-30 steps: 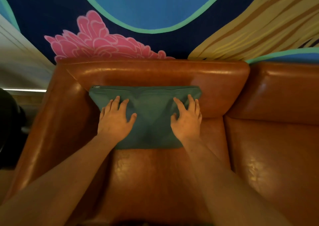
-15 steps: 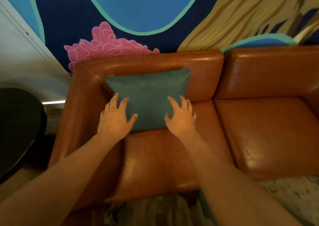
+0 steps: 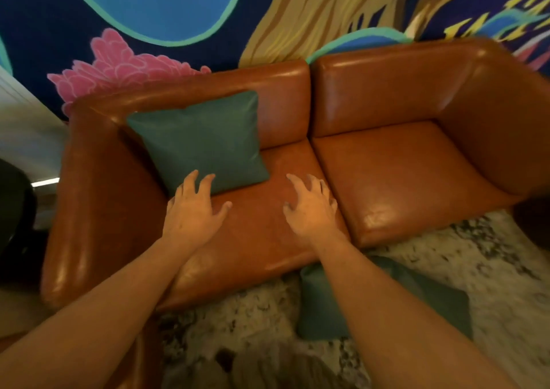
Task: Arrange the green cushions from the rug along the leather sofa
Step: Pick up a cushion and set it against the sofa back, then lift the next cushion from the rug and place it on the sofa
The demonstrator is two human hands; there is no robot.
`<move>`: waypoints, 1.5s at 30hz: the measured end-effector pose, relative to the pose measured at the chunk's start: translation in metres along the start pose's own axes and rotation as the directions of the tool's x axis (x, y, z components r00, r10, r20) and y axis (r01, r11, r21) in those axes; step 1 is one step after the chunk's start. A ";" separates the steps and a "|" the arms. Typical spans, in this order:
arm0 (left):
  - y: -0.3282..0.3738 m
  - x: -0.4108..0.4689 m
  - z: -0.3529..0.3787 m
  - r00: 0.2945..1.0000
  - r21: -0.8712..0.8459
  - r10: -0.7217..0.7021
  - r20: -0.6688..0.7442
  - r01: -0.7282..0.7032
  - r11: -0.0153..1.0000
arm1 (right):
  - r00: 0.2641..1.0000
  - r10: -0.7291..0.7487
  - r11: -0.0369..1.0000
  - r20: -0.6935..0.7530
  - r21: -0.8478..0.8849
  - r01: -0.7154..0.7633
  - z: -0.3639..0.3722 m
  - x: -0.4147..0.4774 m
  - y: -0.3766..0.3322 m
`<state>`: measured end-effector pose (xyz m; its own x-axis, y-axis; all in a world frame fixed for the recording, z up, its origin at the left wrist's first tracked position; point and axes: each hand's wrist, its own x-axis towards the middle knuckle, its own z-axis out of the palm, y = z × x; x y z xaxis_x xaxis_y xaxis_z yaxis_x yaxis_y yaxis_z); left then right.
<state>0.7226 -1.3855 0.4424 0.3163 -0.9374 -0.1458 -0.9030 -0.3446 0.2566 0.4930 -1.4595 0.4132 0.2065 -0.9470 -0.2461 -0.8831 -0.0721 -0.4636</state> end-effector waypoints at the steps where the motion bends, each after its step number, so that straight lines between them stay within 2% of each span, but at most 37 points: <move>1: 0.017 -0.007 0.012 1.000 -0.005 0.010 0.012 -0.010 1.000 | 1.000 0.014 1.000 0.011 -0.005 -0.014 -0.006 -0.008 0.022; 9: 0.157 -0.066 0.079 0.998 -0.032 0.010 0.069 -0.008 0.999 | 0.990 0.091 0.995 0.109 -0.037 -0.087 -0.058 -0.063 0.183; 17: 0.237 -0.099 0.123 0.992 -0.053 -0.021 0.128 0.028 0.998 | 0.982 0.141 0.989 0.126 -0.062 -0.134 -0.090 -0.079 0.281; 22: 0.243 -0.092 0.149 0.985 -0.041 -0.043 0.166 0.051 0.998 | 0.970 0.148 0.986 0.194 -0.101 -0.131 -0.074 -0.066 0.308; 33: 0.230 -0.037 0.226 0.951 0.010 -0.033 0.307 0.032 0.999 | 0.908 0.296 0.948 0.296 -0.206 -0.242 -0.017 -0.019 0.358; 45: 0.237 -0.022 0.343 0.893 0.148 -0.132 0.431 0.075 0.986 | 0.845 0.320 0.938 0.427 -0.269 -0.219 0.060 0.033 0.454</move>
<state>0.4019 -1.4295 0.1791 0.2765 -0.7693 -0.5760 -0.9100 -0.4023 0.1004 0.1244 -1.5047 0.1436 0.0719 -0.6900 -0.7202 -0.9868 0.0561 -0.1522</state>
